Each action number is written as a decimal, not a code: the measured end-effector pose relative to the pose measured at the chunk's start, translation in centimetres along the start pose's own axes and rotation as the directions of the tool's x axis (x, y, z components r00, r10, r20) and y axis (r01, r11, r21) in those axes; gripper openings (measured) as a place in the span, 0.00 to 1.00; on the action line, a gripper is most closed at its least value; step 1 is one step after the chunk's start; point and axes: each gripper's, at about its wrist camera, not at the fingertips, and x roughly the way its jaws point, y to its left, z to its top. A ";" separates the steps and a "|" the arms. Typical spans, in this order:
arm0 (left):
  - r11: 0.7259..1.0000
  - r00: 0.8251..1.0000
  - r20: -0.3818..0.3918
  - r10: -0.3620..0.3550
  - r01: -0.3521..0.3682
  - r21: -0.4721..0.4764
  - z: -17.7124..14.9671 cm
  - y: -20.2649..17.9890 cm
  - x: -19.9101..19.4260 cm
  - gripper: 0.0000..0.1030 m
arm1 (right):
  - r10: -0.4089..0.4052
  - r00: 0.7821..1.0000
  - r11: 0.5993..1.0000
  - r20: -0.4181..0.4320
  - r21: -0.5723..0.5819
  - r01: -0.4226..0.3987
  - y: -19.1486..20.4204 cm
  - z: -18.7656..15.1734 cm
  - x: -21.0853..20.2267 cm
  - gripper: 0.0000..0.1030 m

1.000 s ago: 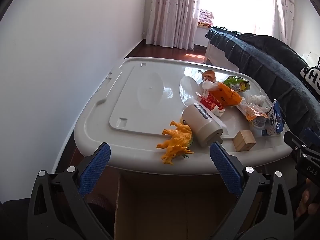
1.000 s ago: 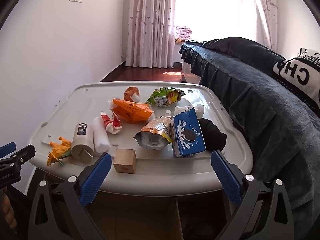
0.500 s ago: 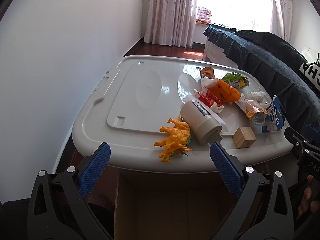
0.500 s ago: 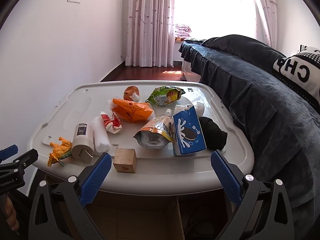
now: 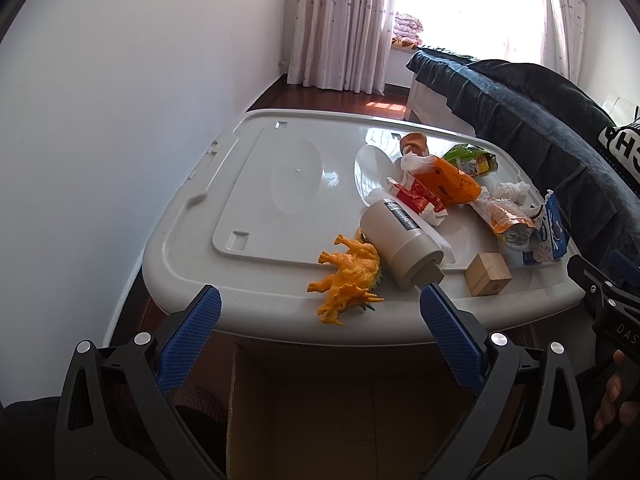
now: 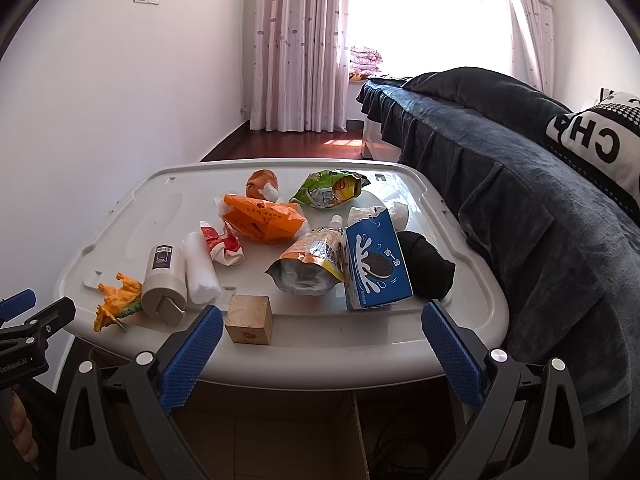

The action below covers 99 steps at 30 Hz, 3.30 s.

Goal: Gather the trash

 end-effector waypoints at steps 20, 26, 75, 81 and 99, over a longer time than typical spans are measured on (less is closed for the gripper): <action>1.000 1.000 -0.007 -0.004 0.004 -0.001 -0.1 0.1 0.2 0.94 | -0.001 1.000 1.000 -0.006 0.002 0.001 -0.1 -0.3 0.3 0.95; 1.000 1.000 -0.007 -0.003 0.003 -0.002 -0.1 0.1 0.3 0.94 | -0.003 1.000 1.000 -0.007 0.002 0.003 -0.1 -0.2 0.3 0.95; 1.000 1.000 -0.001 -0.002 0.002 0.000 -0.1 0.2 0.0 0.94 | -0.024 0.998 0.997 -0.056 0.078 0.028 -3.2 -0.1 2.2 0.95; 1.000 1.000 -0.013 -0.011 0.010 -0.018 -0.2 0.4 -0.1 0.94 | -0.048 0.994 0.999 -0.097 0.007 0.049 -3.4 0.6 4.9 0.95; 1.000 0.999 -0.034 -0.003 0.003 -0.008 -0.4 0.3 0.1 0.94 | -0.007 0.989 1.000 -0.149 0.002 0.007 -3.7 1.5 10.9 0.66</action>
